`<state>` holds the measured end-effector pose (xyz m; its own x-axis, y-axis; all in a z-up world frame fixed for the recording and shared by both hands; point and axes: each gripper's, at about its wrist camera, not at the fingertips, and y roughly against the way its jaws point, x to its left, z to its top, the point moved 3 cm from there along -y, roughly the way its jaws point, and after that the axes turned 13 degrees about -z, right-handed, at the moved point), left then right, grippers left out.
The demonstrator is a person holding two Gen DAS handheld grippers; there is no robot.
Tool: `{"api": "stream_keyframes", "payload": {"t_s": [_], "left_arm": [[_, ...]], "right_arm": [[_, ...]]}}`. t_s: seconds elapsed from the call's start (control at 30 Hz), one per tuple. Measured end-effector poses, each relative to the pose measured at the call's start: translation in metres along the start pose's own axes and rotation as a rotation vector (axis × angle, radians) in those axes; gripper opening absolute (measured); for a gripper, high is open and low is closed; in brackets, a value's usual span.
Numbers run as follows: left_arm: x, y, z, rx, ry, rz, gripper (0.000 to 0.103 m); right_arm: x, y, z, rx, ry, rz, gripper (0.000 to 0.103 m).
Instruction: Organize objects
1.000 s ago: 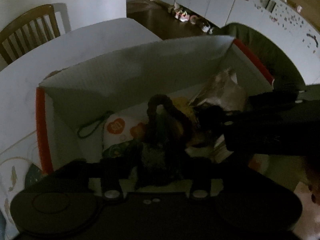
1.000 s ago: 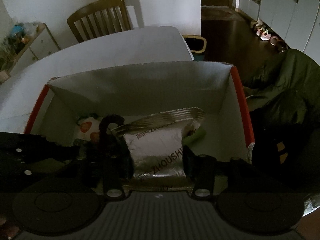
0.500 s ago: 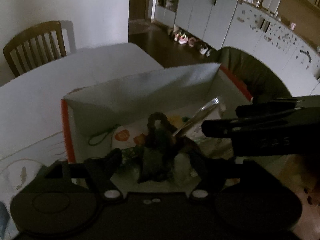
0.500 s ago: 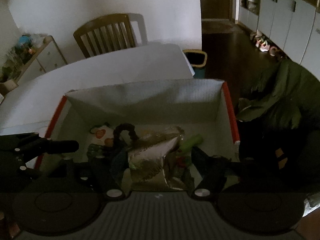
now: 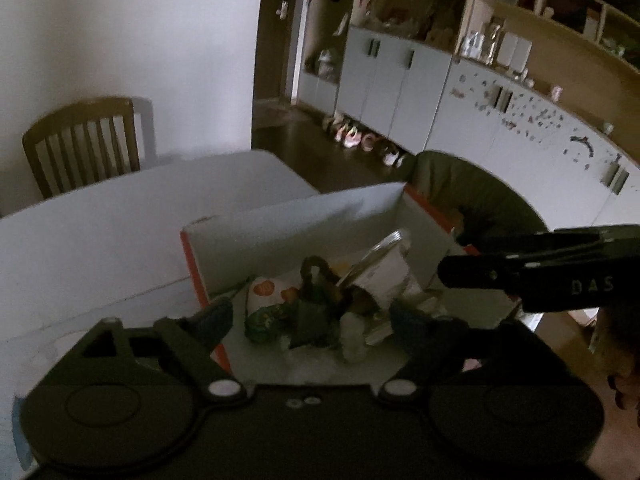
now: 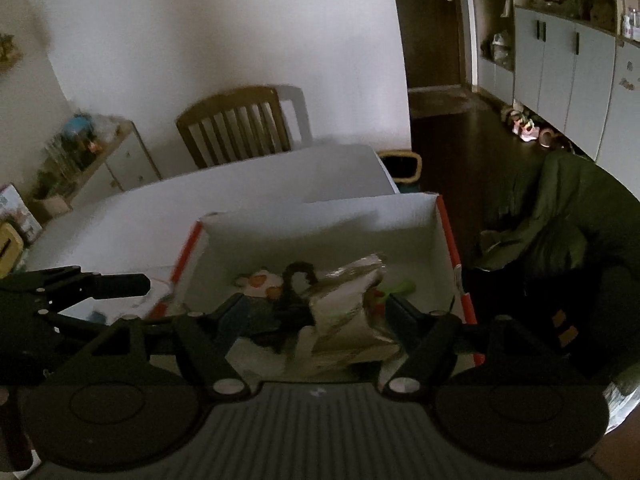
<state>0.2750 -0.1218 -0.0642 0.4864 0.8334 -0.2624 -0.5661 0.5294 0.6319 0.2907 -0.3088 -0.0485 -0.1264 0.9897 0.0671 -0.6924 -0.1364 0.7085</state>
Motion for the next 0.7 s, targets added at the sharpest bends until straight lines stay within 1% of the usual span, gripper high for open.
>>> {"api": "stream_keyframes", "payload": {"t_s": [0.07,0.13,0.23,0.53,0.6,0.7], "left_arm": [[-0.003,0.012,0.001,-0.025,-0.011,-0.014,0.089],[-0.006,0.026,0.001,-0.049,-0.026,-0.015,0.09],[-0.008,0.041,0.001,-0.074,-0.037,-0.027,0.094],[-0.007,0.079,-0.005,-0.138,-0.032,-0.061,0.096],[-0.006,0.086,-0.007,-0.148,-0.041,-0.058,0.1],[-0.006,0.094,-0.01,-0.168,-0.058,-0.049,0.101]], "right_arm": [[0.004,0.013,-0.002,-0.018,-0.009,0.015,0.076],[0.008,0.026,-0.005,-0.048,-0.009,0.017,0.08],[0.012,0.043,-0.009,-0.069,-0.04,0.048,0.084],[0.028,0.079,-0.02,-0.146,-0.056,0.028,0.088],[0.031,0.086,-0.022,-0.164,-0.066,0.026,0.089],[0.039,0.097,-0.024,-0.201,-0.05,0.018,0.093]]}}
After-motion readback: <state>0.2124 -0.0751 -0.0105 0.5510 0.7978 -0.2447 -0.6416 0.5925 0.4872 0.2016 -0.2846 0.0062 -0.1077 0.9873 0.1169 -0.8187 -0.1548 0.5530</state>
